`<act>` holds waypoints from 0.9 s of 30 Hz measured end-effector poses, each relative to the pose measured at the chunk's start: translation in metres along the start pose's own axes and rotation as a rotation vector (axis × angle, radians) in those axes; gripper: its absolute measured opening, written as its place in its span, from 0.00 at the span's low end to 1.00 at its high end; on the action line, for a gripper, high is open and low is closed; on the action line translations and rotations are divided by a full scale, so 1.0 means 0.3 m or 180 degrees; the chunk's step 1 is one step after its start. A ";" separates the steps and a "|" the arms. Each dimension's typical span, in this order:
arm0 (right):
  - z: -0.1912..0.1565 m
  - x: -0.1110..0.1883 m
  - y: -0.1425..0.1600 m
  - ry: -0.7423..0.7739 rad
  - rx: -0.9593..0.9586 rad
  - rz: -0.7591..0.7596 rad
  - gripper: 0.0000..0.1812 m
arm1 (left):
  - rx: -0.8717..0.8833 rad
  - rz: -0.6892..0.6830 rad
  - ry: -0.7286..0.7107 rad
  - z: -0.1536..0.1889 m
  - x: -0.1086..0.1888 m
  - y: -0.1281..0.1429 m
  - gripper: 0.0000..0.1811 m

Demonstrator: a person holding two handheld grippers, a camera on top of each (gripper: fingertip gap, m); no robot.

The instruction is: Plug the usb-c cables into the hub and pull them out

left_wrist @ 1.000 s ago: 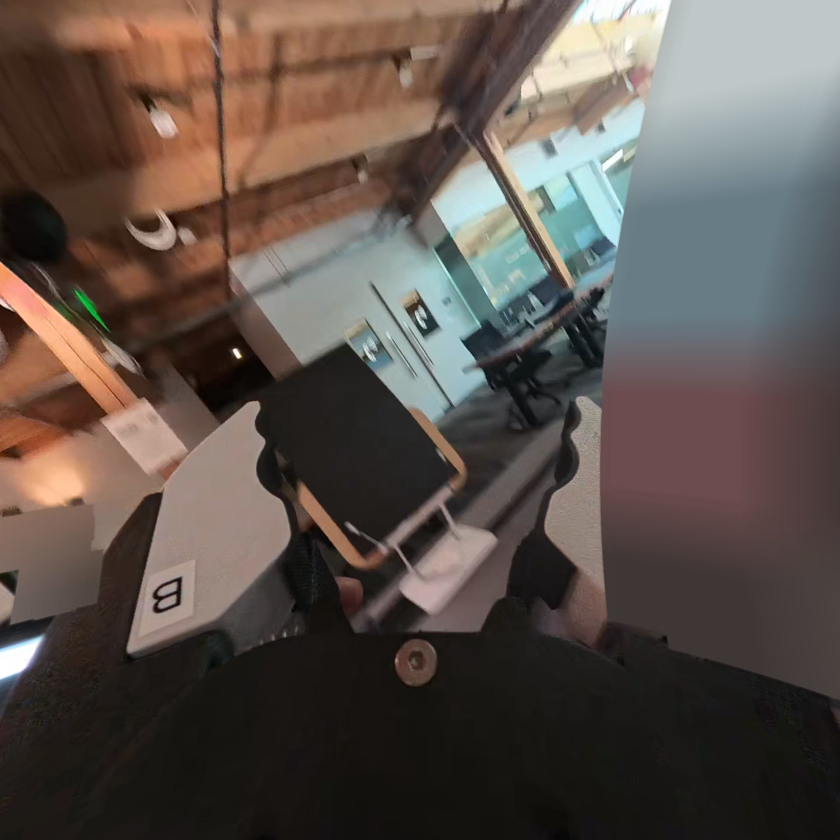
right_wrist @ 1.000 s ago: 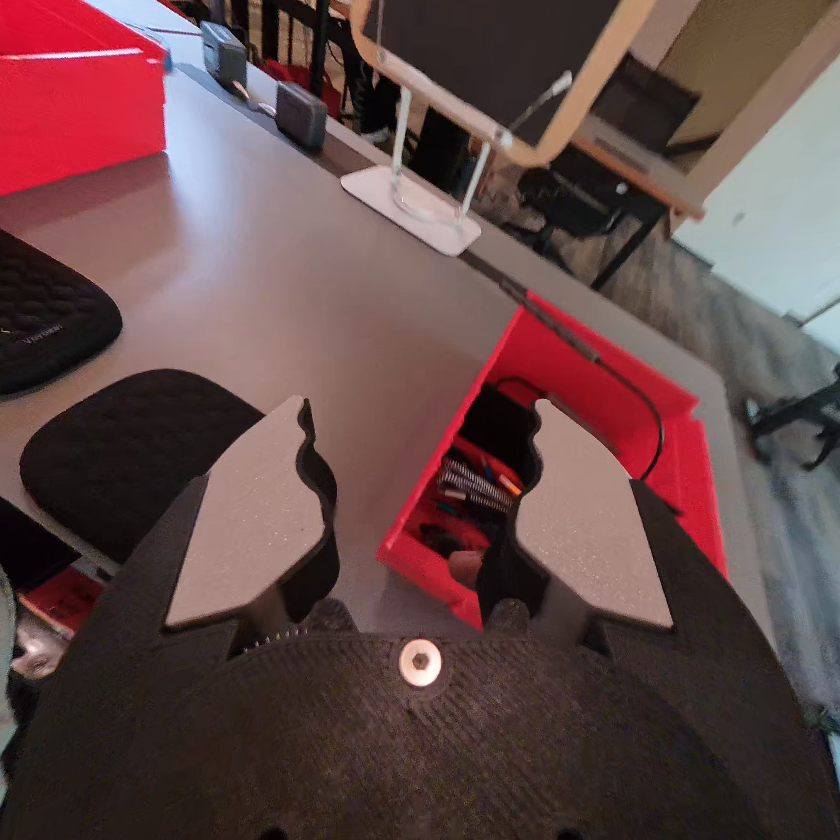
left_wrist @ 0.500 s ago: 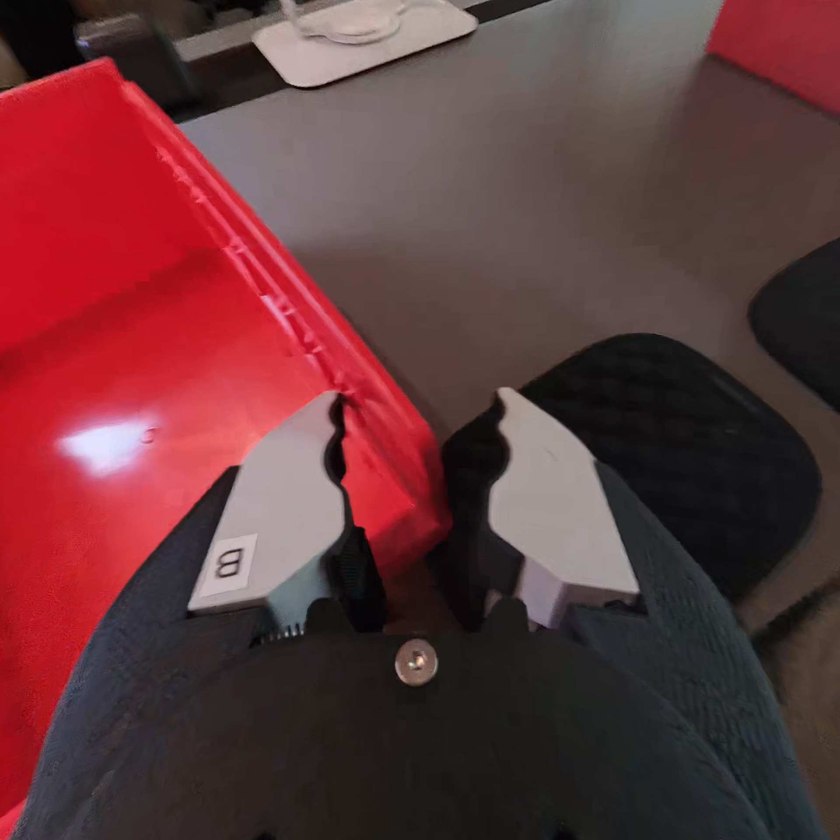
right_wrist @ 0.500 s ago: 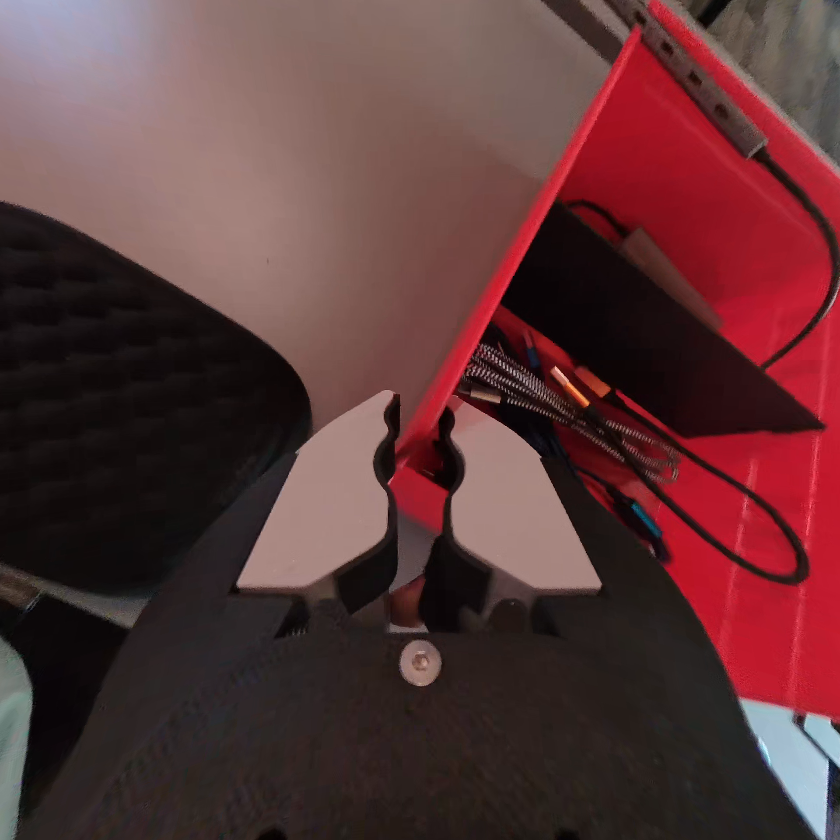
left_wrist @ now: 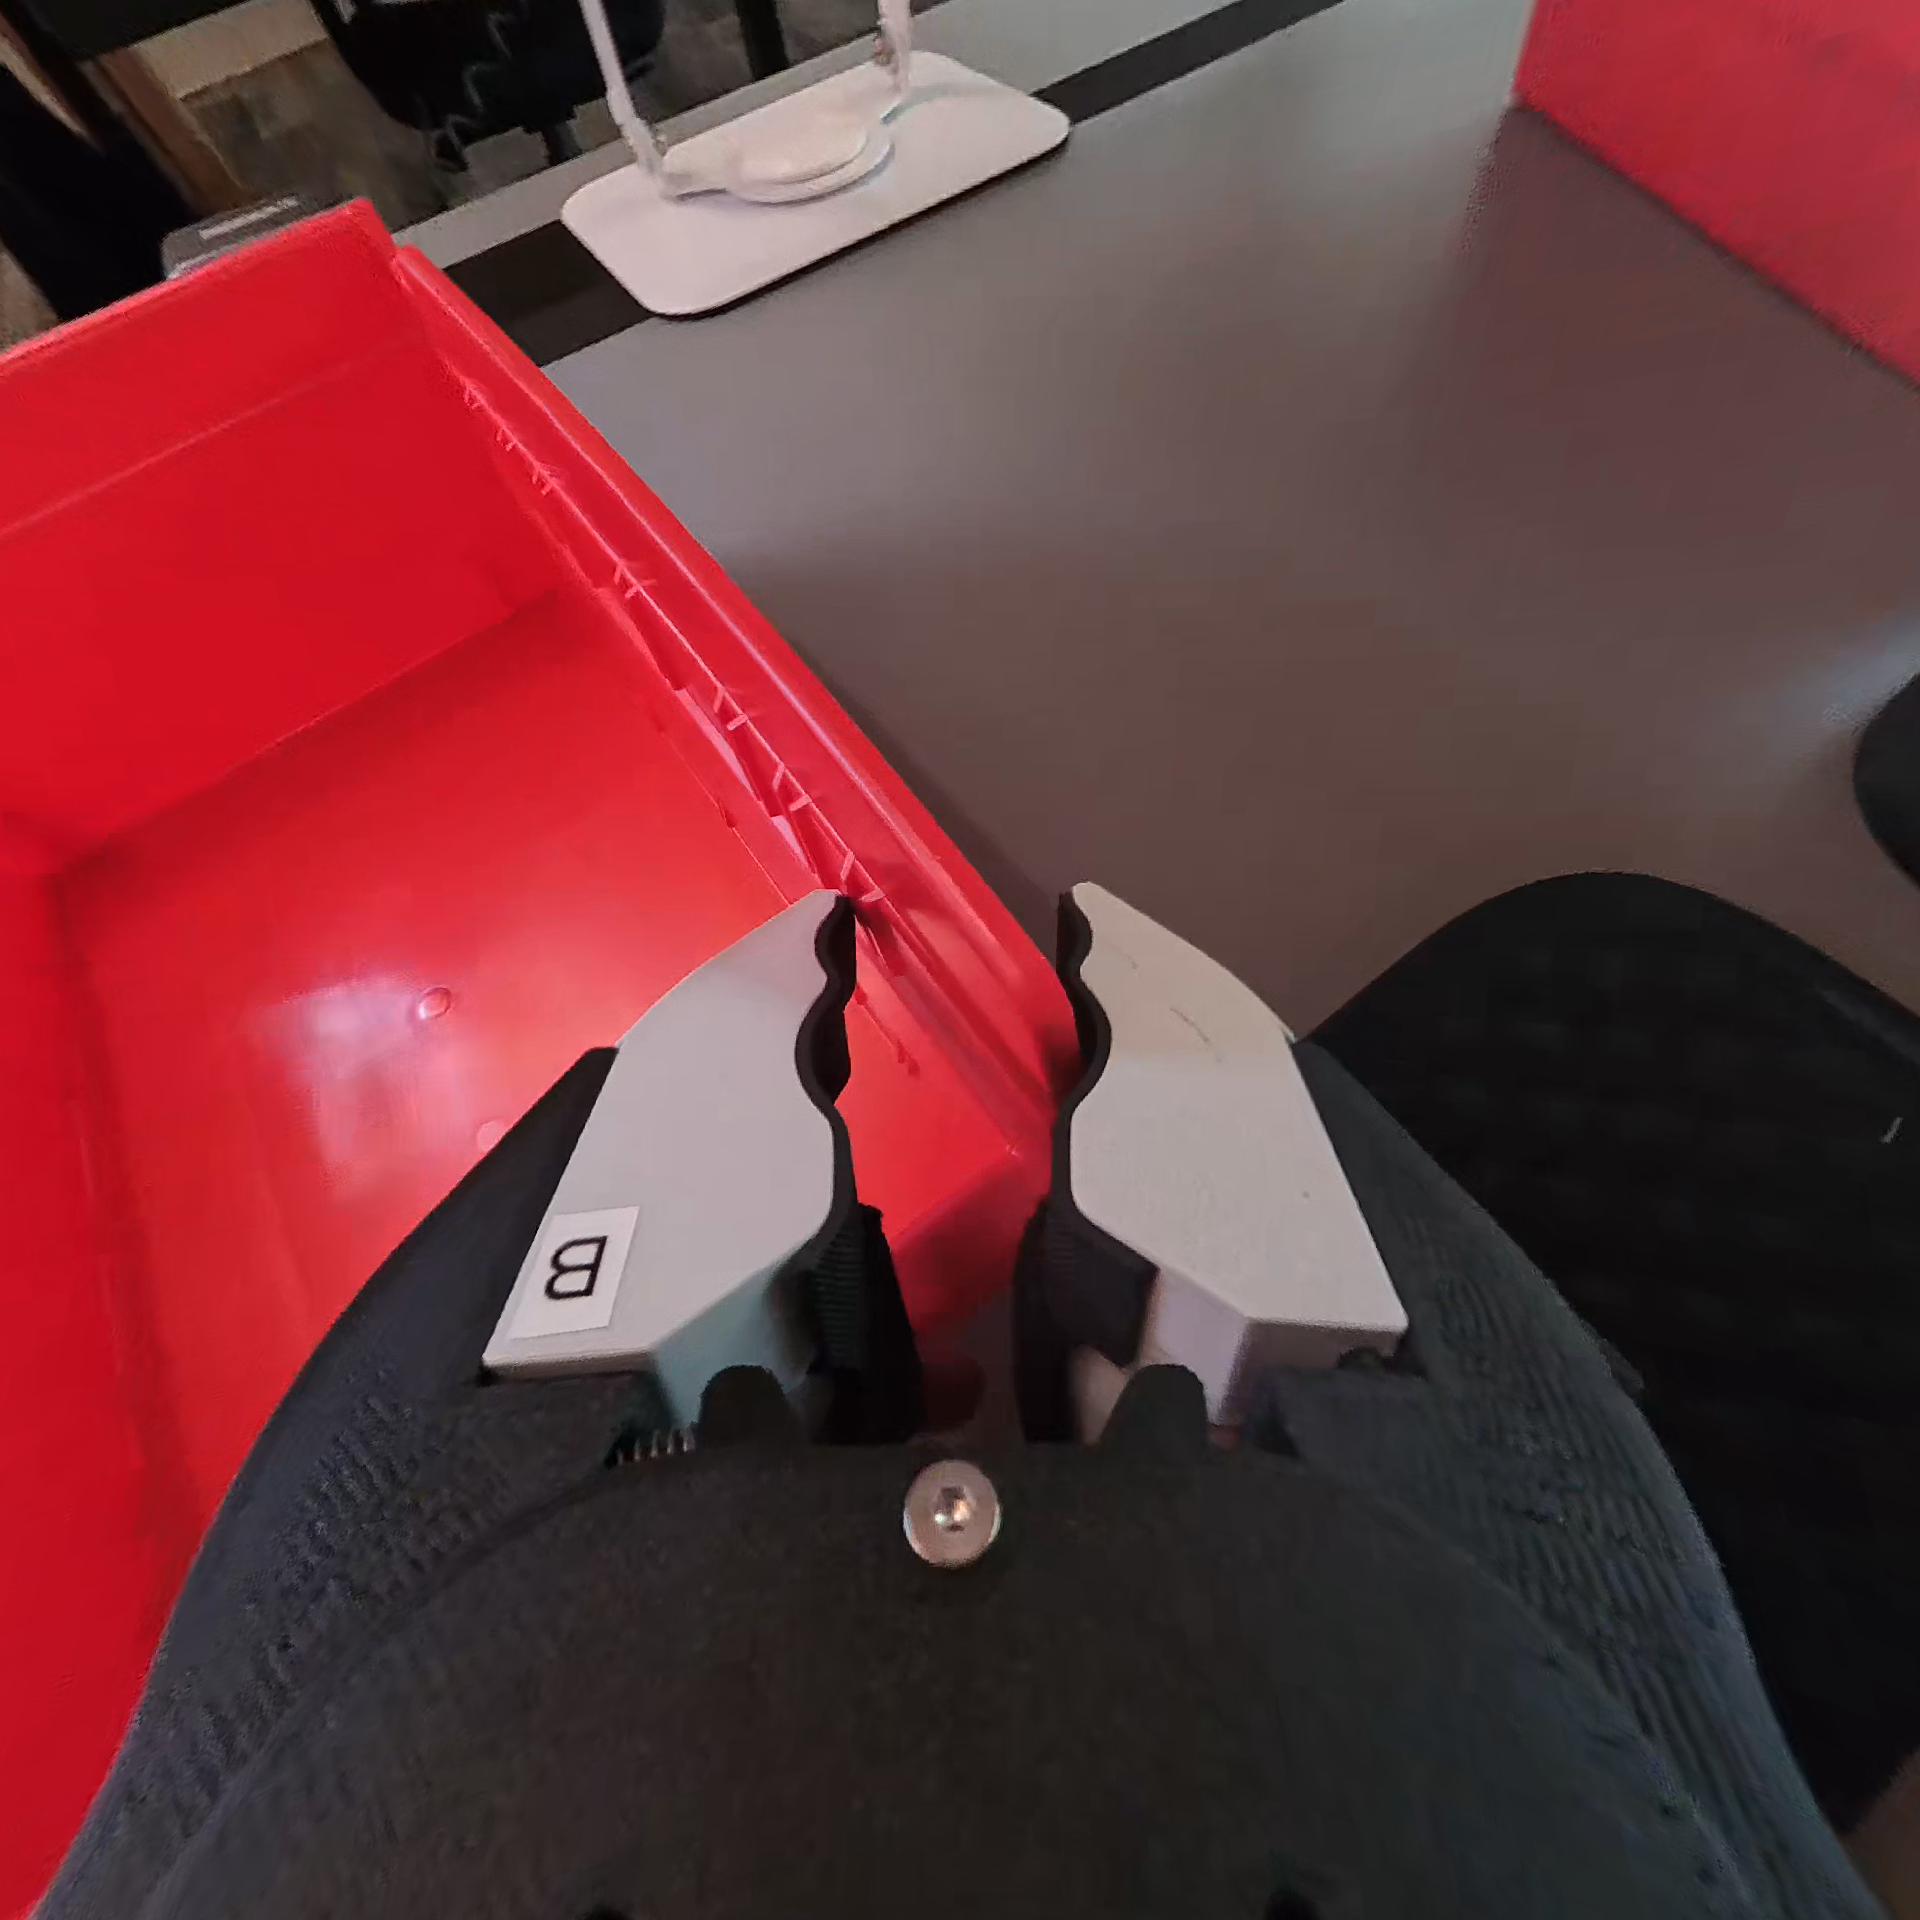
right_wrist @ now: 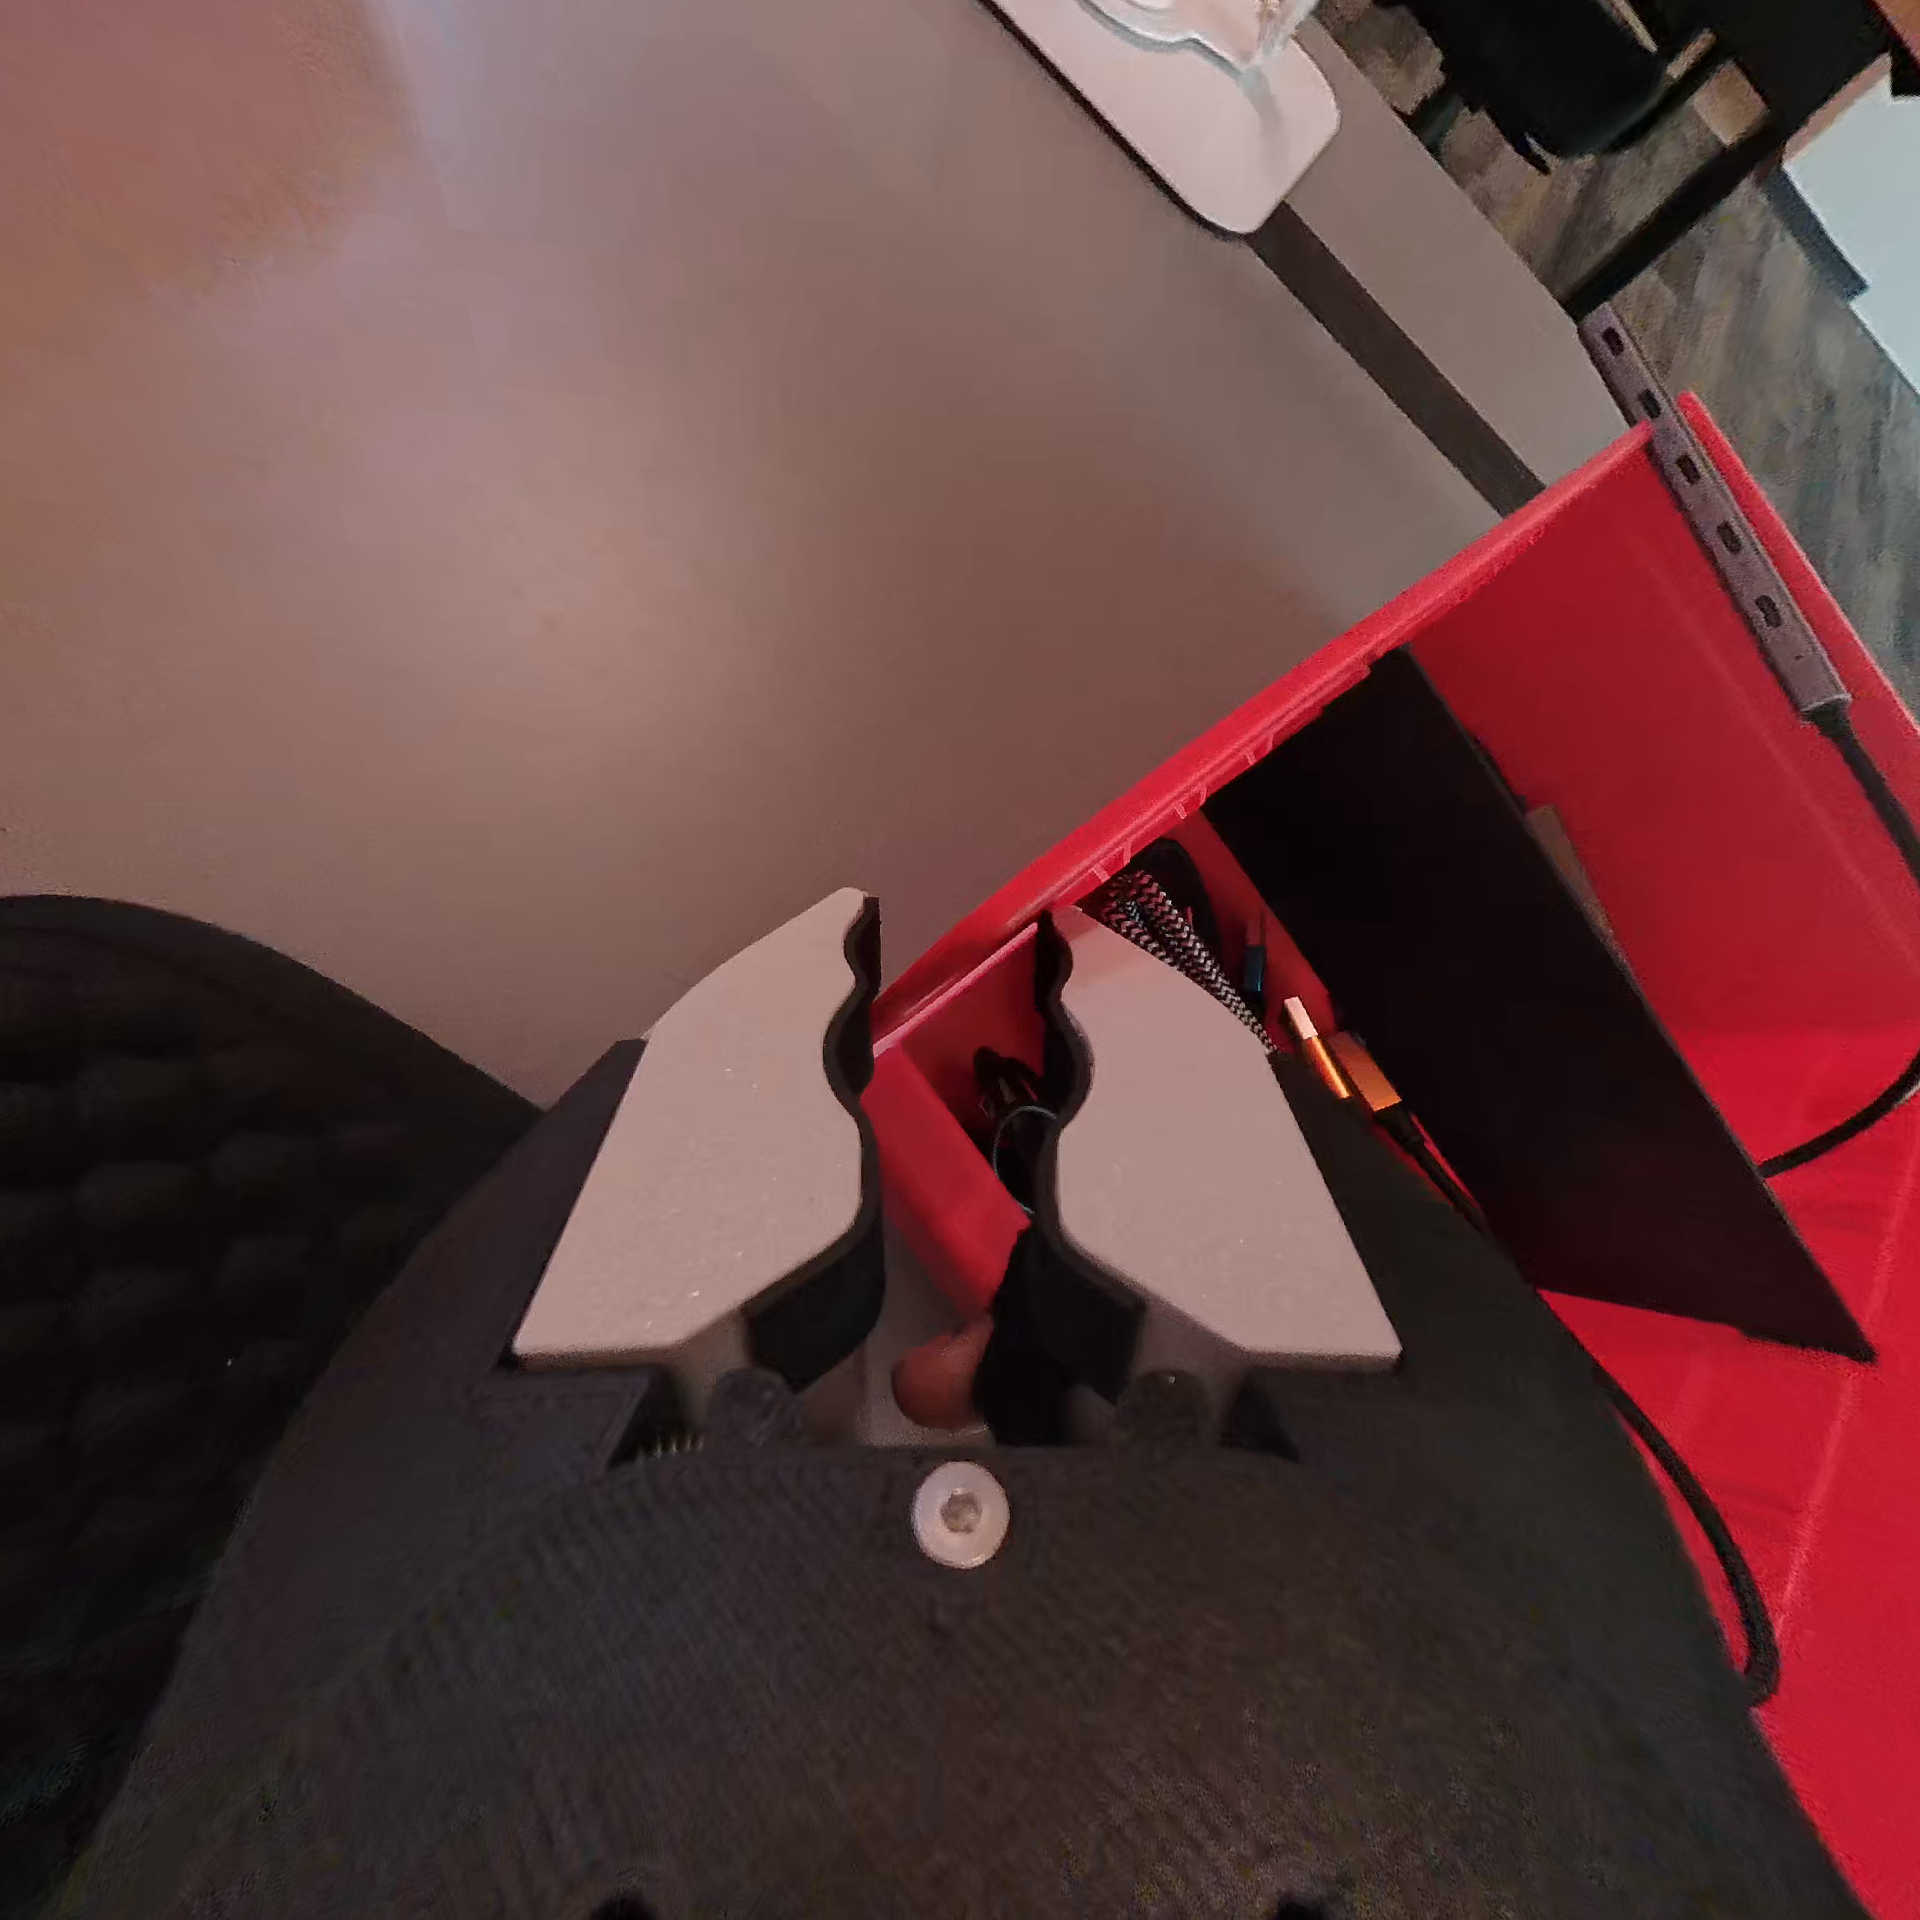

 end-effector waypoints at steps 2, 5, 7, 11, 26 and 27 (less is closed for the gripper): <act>-0.012 -0.013 -0.009 -0.0024 0.0025 0.0068 0.16 | -0.0038 0.0031 0.0069 0.016 -0.009 -0.010 0.20; -0.023 -0.010 0.001 -0.0003 0.0095 0.0217 0.15 | 0.0018 0.0064 0.0253 0.039 0.000 -0.017 0.20; -0.034 -0.009 -0.003 -0.0015 0.0275 0.0203 0.15 | -0.0018 0.0115 0.0325 0.048 0.003 -0.017 0.21; -0.064 -0.024 -0.026 -0.0124 0.0295 0.0262 0.16 | 0.0011 0.0263 0.0288 0.057 -0.013 -0.030 0.22; -0.253 -0.070 -0.123 -0.0393 0.0321 0.0464 0.16 | -0.0251 0.0336 -0.0476 0.050 -0.039 -0.045 0.16; -0.278 -0.081 -0.140 -0.0378 0.0308 0.0463 0.16 | -0.0324 0.0320 -0.0758 0.030 -0.036 -0.034 0.11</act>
Point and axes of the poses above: each gripper's, where its closed fingertips meet, x back along the fingers, y out of its underside, z = x × y across the jaws, the point moved 7 cm from there along x, back along the fingers, and after that the axes turned 10 degrees about -x, right-handed, at the moved point
